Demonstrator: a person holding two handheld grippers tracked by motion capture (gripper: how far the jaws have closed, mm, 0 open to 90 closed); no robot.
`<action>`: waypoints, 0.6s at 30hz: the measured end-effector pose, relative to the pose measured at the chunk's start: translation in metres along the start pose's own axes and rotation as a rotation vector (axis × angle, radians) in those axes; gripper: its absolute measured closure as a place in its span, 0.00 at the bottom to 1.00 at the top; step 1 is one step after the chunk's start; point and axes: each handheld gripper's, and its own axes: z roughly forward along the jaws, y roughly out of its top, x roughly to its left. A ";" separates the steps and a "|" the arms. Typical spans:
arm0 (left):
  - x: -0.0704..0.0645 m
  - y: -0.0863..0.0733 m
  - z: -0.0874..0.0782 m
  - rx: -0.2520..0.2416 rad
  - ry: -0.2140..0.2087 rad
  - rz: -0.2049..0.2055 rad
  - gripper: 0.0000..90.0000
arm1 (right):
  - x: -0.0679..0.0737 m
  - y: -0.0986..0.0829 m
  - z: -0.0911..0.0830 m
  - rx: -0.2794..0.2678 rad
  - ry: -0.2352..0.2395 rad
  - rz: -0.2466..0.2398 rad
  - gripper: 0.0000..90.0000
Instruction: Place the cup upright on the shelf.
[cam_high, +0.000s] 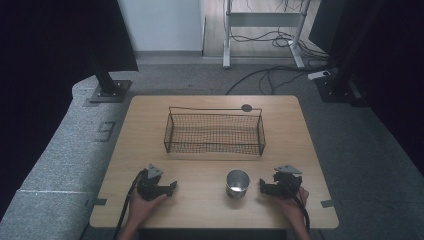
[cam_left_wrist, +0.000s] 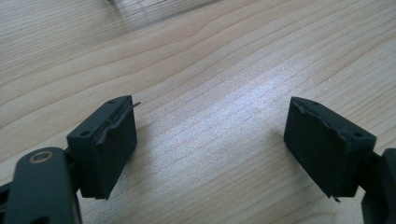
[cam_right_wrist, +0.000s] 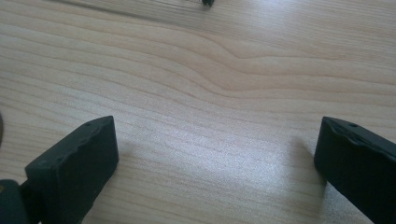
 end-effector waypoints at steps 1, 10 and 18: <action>0.000 0.000 0.000 0.000 0.000 0.000 0.19 | 0.000 0.000 0.000 0.000 -0.005 0.005 0.00; 0.000 0.000 0.000 0.000 -0.001 0.000 0.19 | 0.000 -0.002 -0.003 -0.011 -0.027 0.031 0.05; 0.000 0.000 0.000 0.000 -0.002 0.001 0.19 | -0.001 0.003 -0.016 -0.083 0.010 0.069 0.09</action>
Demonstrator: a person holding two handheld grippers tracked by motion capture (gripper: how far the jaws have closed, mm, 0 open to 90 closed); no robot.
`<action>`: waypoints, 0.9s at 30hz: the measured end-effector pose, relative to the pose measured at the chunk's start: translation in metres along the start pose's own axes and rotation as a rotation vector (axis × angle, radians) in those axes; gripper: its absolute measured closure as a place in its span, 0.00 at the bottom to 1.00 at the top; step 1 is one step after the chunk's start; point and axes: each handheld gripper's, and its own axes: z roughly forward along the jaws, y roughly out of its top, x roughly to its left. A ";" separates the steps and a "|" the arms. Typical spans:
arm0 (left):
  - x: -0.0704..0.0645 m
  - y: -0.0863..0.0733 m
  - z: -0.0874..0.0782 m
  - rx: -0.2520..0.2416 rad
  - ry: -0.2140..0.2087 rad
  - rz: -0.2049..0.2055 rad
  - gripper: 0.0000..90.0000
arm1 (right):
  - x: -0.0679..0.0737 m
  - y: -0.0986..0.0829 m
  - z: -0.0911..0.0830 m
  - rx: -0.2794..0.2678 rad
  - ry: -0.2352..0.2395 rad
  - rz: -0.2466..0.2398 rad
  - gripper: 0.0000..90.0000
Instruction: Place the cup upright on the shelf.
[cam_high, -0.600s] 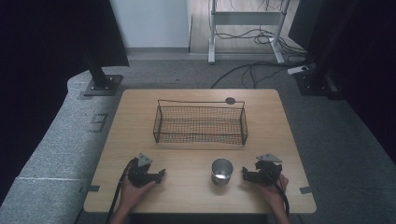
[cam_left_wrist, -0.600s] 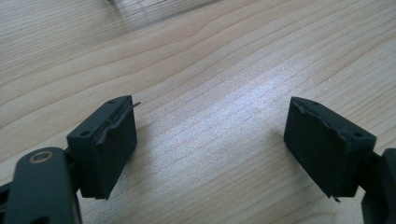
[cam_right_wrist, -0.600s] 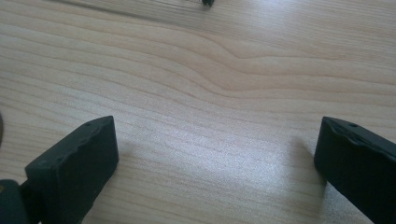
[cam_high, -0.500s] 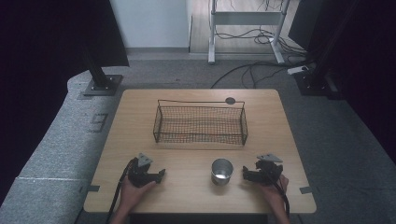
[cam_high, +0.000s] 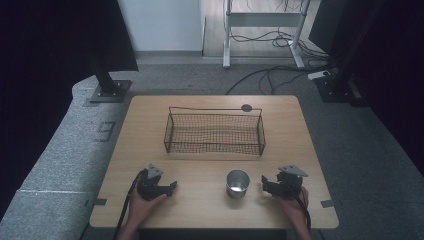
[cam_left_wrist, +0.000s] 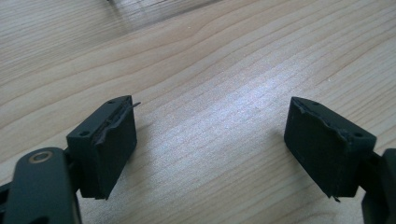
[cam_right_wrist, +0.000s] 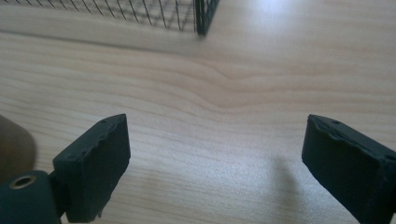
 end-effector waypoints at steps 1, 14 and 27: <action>0.000 0.000 0.000 0.000 0.000 0.000 0.19 | 0.000 0.001 -0.002 -0.006 0.005 -0.002 0.09; 0.000 0.000 0.000 0.000 0.000 0.000 0.19 | 0.004 0.011 -0.033 -0.116 0.094 0.003 0.14; 0.000 0.000 0.000 0.000 0.000 0.000 0.19 | 0.021 0.019 -0.055 -0.177 0.178 -0.020 0.15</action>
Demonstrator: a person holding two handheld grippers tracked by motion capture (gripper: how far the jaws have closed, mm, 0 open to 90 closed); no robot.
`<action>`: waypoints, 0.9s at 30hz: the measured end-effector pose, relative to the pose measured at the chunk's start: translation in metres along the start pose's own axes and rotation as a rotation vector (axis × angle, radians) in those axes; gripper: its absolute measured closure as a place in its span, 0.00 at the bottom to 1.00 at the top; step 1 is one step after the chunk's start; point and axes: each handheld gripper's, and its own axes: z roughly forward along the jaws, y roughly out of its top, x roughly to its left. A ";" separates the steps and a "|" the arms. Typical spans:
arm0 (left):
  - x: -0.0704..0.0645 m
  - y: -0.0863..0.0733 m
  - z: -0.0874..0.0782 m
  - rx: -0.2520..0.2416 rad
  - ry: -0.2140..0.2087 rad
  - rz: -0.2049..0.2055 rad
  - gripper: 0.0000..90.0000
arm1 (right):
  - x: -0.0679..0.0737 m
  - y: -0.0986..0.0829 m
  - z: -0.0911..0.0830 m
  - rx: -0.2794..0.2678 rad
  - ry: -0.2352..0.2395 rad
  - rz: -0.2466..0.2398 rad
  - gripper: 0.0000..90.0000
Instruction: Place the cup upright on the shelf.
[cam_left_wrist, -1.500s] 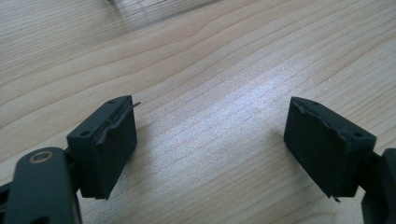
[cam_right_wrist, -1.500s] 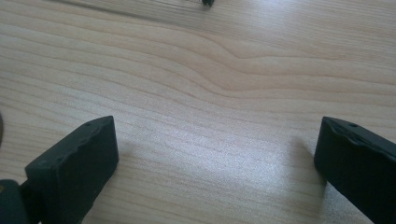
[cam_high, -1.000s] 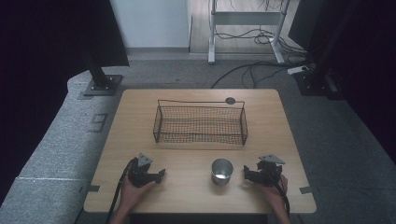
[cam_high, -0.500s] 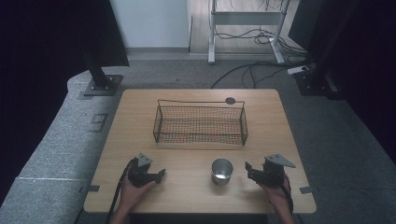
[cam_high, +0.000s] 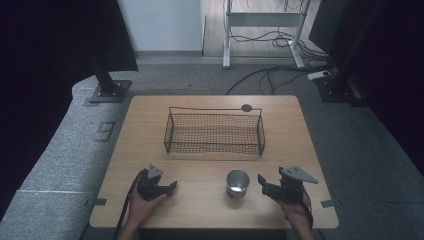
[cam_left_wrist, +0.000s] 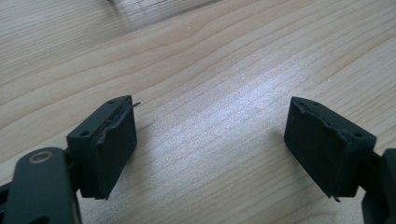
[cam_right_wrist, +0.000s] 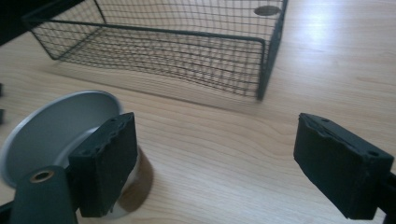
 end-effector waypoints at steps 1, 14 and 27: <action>0.000 0.000 0.000 0.000 0.000 0.000 0.19 | 0.000 0.000 0.000 0.000 0.000 0.000 0.15; 0.000 0.000 0.000 0.000 0.000 0.000 0.19 | 0.028 0.010 -0.011 -0.038 0.102 -0.054 0.15; 0.000 0.000 0.000 0.000 0.000 0.000 0.19 | 0.045 0.011 -0.006 -0.025 0.124 -0.083 0.14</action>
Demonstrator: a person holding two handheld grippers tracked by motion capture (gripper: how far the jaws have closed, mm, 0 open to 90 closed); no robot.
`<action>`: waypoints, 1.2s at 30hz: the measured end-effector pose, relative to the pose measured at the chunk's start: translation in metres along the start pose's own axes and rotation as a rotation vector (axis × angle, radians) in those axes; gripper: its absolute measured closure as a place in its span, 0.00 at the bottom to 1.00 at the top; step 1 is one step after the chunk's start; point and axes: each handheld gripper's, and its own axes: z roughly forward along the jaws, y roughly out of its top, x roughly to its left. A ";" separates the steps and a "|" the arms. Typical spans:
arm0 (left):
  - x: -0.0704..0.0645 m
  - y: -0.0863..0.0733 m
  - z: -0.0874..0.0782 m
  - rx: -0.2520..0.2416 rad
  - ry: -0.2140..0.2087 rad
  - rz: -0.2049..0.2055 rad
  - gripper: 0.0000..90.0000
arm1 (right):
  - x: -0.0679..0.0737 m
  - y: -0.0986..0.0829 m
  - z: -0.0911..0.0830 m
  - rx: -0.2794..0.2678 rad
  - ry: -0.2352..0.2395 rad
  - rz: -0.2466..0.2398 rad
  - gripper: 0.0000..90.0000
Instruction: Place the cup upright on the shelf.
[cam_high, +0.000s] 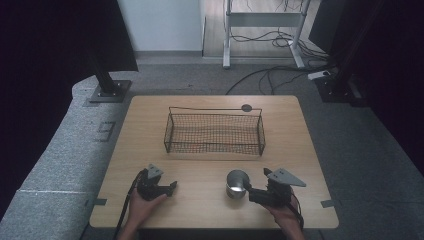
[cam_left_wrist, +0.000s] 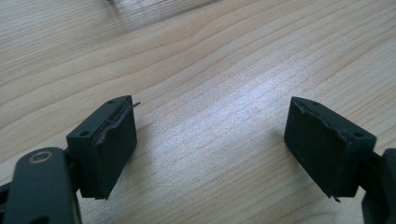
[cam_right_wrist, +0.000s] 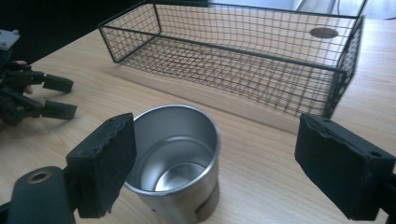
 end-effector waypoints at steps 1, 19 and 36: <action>0.000 0.000 0.000 0.000 0.000 0.000 0.19 | 0.003 0.000 0.002 0.006 0.008 -0.003 0.14; 0.000 0.000 0.000 0.000 0.001 0.001 0.19 | 0.024 -0.007 0.021 0.063 0.043 -0.044 0.11; 0.000 0.000 0.000 0.001 0.001 0.001 0.19 | 0.030 -0.019 0.048 0.131 0.008 -0.087 0.06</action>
